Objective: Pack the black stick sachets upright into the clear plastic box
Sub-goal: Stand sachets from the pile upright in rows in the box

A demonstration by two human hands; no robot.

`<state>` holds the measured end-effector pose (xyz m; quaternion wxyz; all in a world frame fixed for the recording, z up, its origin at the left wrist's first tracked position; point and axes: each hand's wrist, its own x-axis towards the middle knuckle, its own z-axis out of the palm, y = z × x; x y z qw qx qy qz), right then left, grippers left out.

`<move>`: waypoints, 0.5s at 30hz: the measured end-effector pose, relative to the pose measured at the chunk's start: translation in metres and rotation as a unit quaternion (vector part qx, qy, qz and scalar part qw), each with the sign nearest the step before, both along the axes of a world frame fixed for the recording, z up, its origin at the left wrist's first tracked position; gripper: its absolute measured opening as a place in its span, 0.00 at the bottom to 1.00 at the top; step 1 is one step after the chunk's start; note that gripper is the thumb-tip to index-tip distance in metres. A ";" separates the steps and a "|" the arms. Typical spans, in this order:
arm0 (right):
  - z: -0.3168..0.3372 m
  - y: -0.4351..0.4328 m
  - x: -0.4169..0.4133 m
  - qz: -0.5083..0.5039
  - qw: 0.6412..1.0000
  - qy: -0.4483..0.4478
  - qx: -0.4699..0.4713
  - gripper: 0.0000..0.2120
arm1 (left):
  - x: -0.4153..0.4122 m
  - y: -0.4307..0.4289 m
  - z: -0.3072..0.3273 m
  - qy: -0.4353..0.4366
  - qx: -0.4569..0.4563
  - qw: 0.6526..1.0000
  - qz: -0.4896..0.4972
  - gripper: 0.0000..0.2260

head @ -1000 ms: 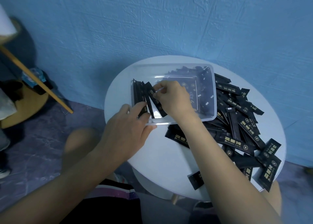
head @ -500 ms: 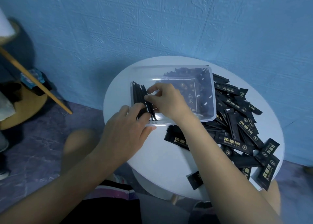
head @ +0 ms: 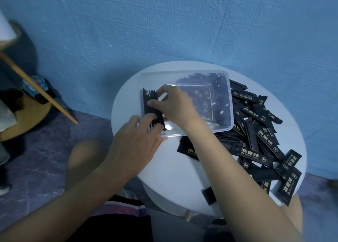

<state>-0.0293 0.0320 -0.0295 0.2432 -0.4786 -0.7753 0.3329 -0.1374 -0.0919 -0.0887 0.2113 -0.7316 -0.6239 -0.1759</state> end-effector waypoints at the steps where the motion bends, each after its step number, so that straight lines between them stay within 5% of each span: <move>1: -0.001 0.000 0.000 -0.002 1.000 0.006 -0.004 0.13 | 0.000 0.000 -0.001 0.001 0.001 1.000 0.001 0.19; 15: -0.001 0.002 0.020 0.067 0.987 0.087 -0.113 0.11 | 0.000 0.003 0.012 -0.030 -0.018 0.999 -0.012 0.20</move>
